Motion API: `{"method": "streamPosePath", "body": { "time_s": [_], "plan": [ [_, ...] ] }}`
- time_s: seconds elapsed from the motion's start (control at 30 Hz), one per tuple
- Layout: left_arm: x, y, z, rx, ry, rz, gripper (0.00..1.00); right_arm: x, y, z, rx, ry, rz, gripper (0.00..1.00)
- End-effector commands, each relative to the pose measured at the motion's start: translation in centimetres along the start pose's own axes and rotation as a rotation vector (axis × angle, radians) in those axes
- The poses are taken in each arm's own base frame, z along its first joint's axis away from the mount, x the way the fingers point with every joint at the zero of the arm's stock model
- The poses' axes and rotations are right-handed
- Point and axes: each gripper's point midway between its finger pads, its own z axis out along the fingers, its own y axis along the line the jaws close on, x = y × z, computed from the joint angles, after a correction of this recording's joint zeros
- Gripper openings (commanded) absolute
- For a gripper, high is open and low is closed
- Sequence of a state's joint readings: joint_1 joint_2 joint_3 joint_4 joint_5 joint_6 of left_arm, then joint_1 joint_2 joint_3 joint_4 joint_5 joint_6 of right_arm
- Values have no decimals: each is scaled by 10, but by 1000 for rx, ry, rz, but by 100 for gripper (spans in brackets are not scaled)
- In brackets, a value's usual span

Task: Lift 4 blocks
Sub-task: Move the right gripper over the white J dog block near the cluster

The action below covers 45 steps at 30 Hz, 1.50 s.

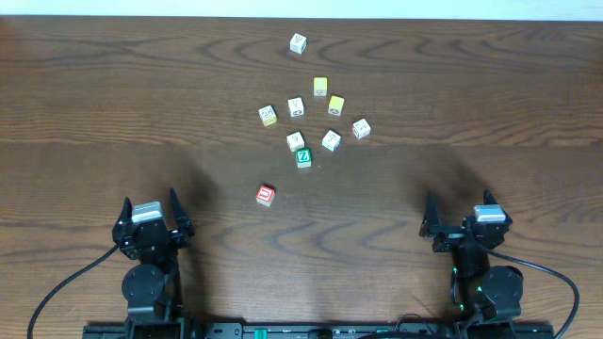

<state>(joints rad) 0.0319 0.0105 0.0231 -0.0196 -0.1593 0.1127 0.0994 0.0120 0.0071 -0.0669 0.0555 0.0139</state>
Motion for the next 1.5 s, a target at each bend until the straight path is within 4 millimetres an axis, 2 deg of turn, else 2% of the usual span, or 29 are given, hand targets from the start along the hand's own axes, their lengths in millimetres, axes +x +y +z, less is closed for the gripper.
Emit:
{"method": "streamPosePath", "body": {
  "time_s": [0.0, 0.2, 0.37, 0.5, 0.63, 0.83, 0.97, 1.07, 1.17, 1.23, 1.27, 1.33, 1.47],
  "plan": [
    [18, 1, 1, -7, 53, 26, 76, -22, 78, -21, -485, -17, 252, 99],
    [18, 1, 1, -7, 53, 26, 76, -24, 85, -23, -524, 27, 248, 99],
    [18, 1, 1, -7, 53, 26, 76, -46, 83, -9, -492, 88, 161, 99],
    [18, 1, 1, -7, 53, 26, 76, -69, 83, 22, -481, 214, 64, 99],
    [18, 1, 1, -7, 53, 26, 76, -83, 83, 69, -464, 438, 61, 99],
    [18, 1, 1, -7, 53, 26, 76, -70, 76, 130, -383, 830, 102, 99],
    [18, 1, 1, -7, 53, 26, 76, -68, 82, 163, -423, 930, 94, 99],
    [18, 1, 1, -7, 53, 26, 76, -47, 79, 184, -404, 972, 94, 99],
    [18, 1, 1, -7, 53, 26, 76, -23, 90, 185, -482, 1026, 76, 99],
    [18, 1, 1, -7, 53, 26, 76, -9, 107, 172, -608, 1071, 20, 99],
    [18, 1, 1, -7, 53, 26, 76, -1, 111, 168, -616, 1100, -4, 99],
    [18, 1, 1, -7, 53, 26, 76, 10, 112, 169, -553, 1138, -44, 99],
    [18, 1, 1, -7, 53, 26, 76, 20, 89, 170, -228, 1195, -130, 99]
  ]
}}
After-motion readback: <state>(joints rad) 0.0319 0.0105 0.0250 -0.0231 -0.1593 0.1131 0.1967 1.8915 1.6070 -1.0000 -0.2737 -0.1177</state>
